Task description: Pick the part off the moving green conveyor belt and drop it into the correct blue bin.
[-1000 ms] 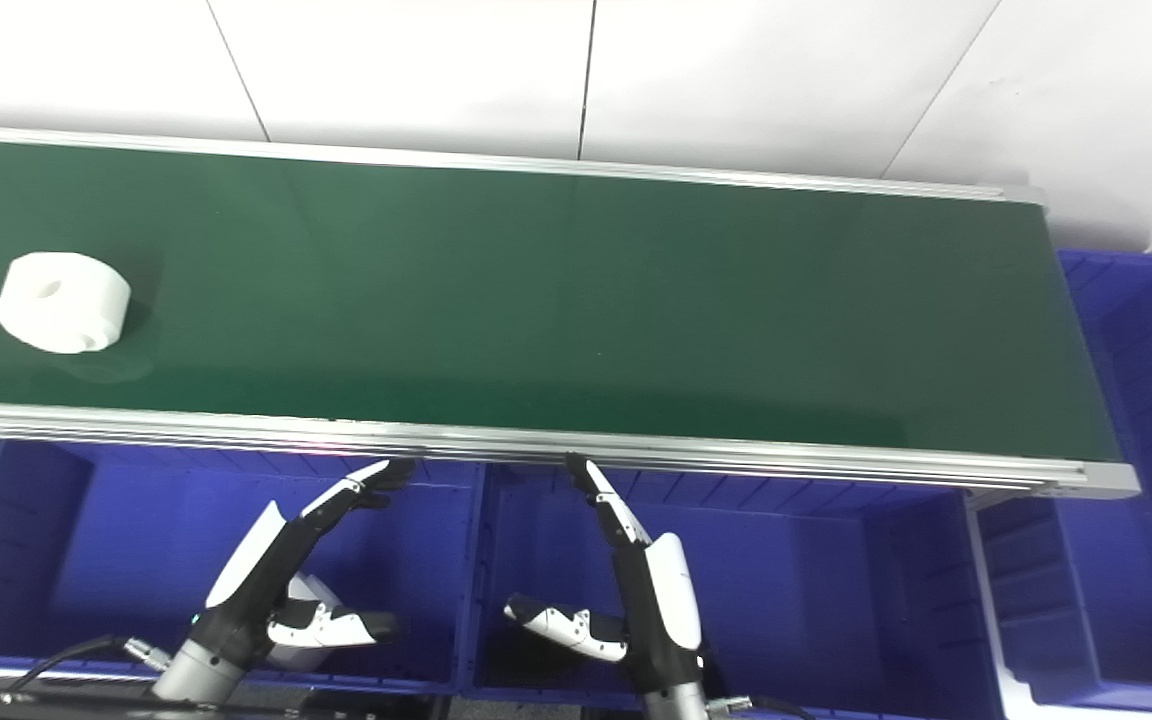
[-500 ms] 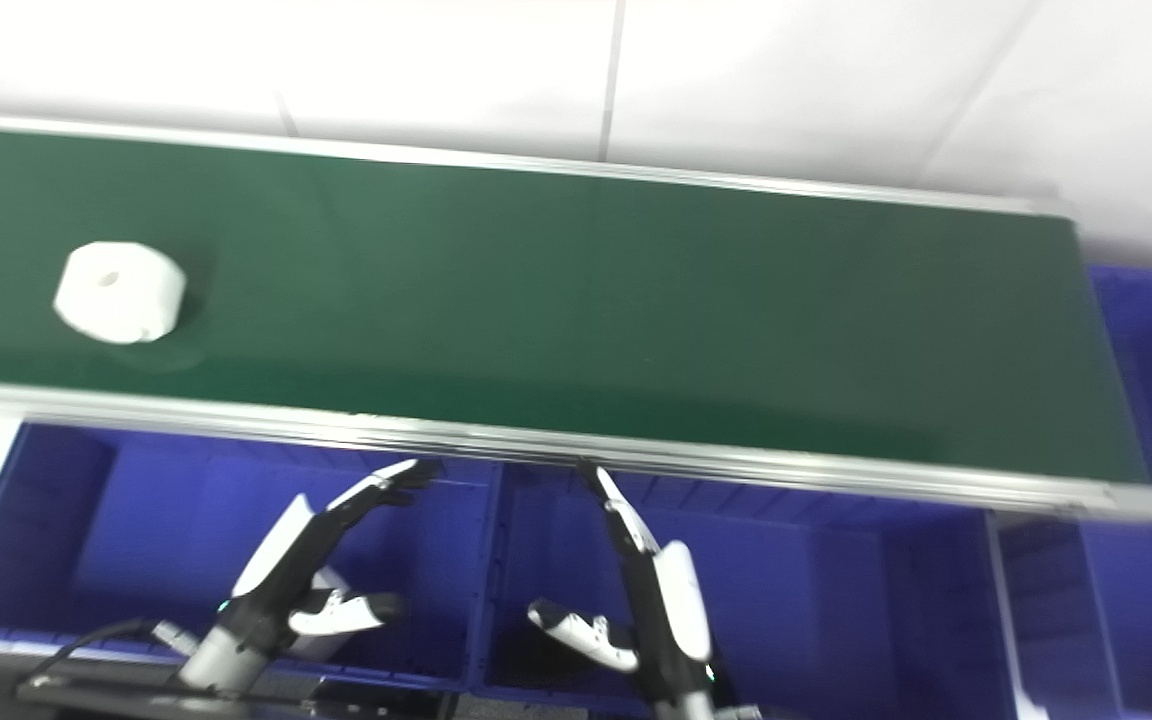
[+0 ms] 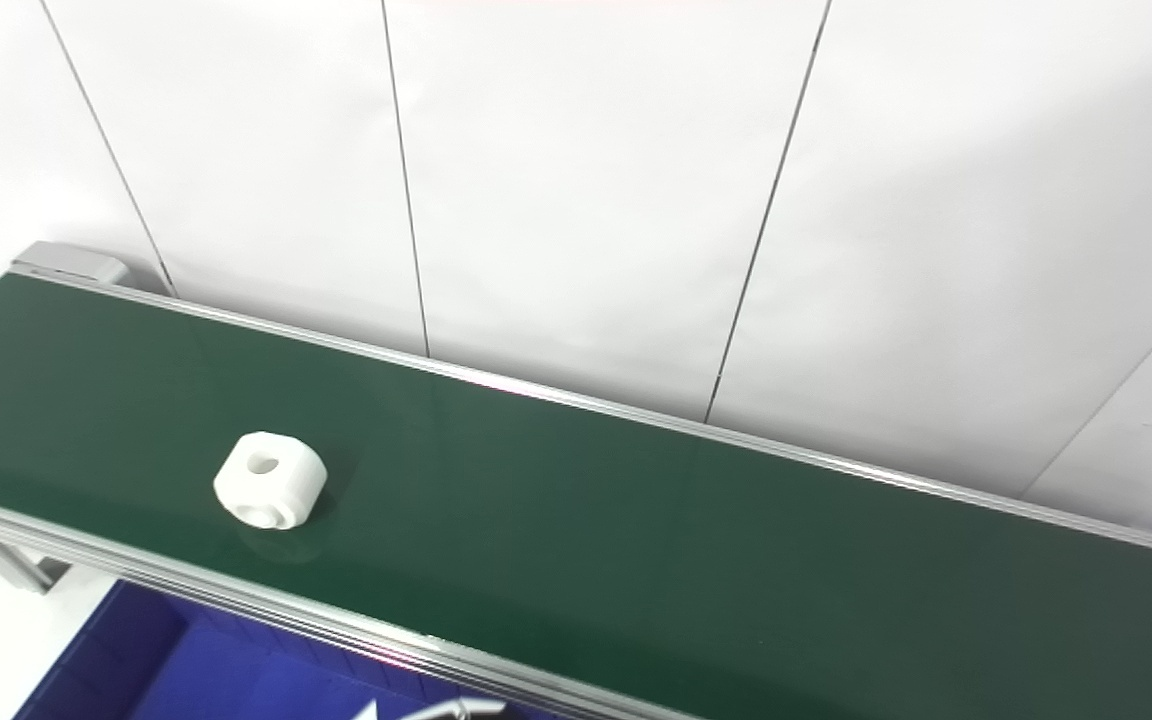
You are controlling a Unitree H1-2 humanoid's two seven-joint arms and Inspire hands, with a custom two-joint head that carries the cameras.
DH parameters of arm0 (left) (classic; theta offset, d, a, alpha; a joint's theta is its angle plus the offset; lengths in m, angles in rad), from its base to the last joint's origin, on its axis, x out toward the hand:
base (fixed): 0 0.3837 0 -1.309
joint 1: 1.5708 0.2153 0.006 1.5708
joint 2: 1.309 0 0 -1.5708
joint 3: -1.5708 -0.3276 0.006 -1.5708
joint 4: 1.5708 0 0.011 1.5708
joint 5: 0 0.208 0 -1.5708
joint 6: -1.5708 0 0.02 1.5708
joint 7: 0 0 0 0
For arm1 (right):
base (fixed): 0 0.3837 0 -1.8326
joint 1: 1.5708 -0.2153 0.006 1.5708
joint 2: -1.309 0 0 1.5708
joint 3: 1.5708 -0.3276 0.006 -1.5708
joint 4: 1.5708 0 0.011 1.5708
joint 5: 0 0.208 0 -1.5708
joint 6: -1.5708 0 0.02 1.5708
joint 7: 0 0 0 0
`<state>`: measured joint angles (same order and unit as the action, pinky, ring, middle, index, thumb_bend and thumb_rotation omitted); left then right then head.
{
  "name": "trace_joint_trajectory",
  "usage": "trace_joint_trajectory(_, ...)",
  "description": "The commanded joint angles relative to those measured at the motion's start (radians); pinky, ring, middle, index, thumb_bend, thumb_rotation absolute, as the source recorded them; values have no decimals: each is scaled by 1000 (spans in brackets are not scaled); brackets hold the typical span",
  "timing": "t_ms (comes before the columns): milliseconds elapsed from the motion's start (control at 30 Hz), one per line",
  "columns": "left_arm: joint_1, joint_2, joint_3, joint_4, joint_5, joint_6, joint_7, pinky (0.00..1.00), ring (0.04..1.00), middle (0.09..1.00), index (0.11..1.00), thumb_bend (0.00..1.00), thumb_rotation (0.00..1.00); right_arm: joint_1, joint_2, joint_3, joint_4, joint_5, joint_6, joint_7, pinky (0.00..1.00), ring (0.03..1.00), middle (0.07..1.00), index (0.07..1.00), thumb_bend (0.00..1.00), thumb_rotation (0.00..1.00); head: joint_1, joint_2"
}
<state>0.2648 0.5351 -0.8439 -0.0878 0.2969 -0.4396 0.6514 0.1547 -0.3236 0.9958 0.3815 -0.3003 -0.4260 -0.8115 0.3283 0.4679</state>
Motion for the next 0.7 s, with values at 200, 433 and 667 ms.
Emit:
trace_joint_trajectory(200, -34, 29, 135, -223, 53, -30, -21, 608, 714, 760, 739, 657, 743, -10, -4, 5, -12, -3, -44, -36, 823, 859, 889, 928, 847, 824, 21, -6)
trace_joint_trajectory(433, -24, 80, 383, -297, -40, -27, -249, 680, 776, 809, 792, 733, 592, -15, -5, 8, -11, 5, -44, -32, 835, 868, 895, 936, 847, 823, 36, -5)
trace_joint_trajectory(667, -31, 82, 574, -341, 5, 130, -475, 730, 826, 863, 860, 750, 498, -17, -7, 13, -17, 12, -44, -36, 823, 869, 896, 935, 835, 808, 41, 2)
